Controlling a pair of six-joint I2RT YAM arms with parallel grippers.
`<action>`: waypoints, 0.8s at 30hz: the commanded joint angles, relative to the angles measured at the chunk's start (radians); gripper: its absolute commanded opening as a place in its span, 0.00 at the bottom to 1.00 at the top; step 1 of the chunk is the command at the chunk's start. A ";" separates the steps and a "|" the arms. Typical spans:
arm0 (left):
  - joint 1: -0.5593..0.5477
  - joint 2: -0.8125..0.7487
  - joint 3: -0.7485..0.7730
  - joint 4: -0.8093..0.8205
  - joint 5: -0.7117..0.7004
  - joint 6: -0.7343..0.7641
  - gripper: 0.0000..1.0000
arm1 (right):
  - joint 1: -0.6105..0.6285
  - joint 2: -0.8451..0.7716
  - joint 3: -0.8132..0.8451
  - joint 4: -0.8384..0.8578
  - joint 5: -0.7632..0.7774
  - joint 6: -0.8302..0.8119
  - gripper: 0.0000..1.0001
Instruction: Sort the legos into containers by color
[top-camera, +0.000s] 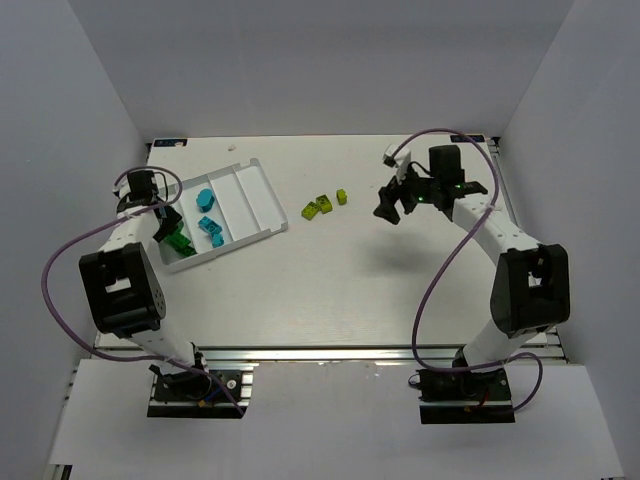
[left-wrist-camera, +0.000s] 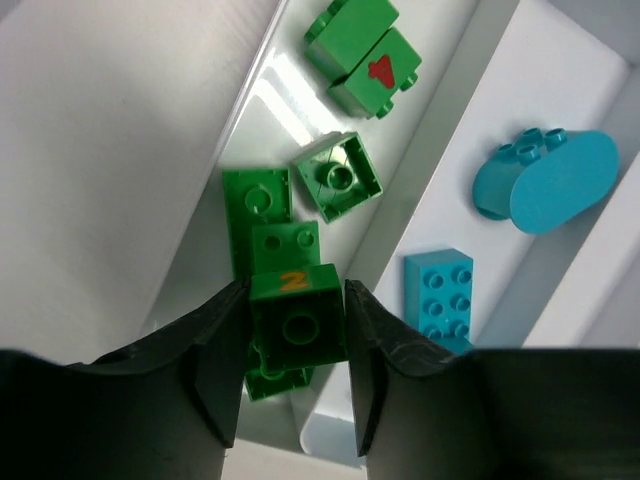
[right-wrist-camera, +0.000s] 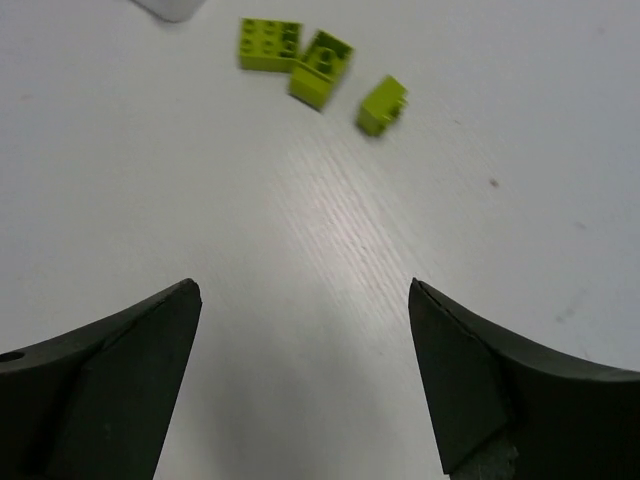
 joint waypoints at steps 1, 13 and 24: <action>0.005 0.023 0.069 0.003 -0.038 0.052 0.51 | -0.075 -0.044 0.009 0.070 0.125 -0.008 0.89; 0.003 -0.224 -0.051 0.171 0.347 0.000 0.19 | -0.343 0.337 0.488 -0.257 0.298 0.194 0.30; -0.054 -0.537 -0.405 0.279 0.601 -0.129 0.68 | -0.383 0.445 0.526 -0.260 0.533 0.510 0.89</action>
